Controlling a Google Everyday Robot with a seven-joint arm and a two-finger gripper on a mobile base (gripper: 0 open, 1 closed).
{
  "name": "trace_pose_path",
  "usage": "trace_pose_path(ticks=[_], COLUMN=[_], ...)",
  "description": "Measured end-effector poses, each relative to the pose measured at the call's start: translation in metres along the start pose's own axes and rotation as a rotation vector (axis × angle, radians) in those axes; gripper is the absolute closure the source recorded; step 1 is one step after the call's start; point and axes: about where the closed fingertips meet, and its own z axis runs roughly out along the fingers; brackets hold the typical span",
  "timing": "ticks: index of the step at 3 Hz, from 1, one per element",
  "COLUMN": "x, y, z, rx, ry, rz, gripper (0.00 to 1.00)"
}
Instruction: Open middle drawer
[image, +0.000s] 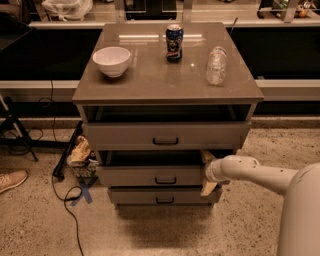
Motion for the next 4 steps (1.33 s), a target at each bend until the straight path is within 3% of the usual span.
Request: trace_pose_path(ticks=[2,3,4], x=[-0.008,-0.007,-0.003], y=[0.0,0.001,0.009], z=[0.012,0.015,0.006], rx=[-0.1,-0.125,-0.123], ry=[0.048,0.062,0.069], rz=[-0.016,0.004,0.04], gripper=[0.0,0.17,0.4])
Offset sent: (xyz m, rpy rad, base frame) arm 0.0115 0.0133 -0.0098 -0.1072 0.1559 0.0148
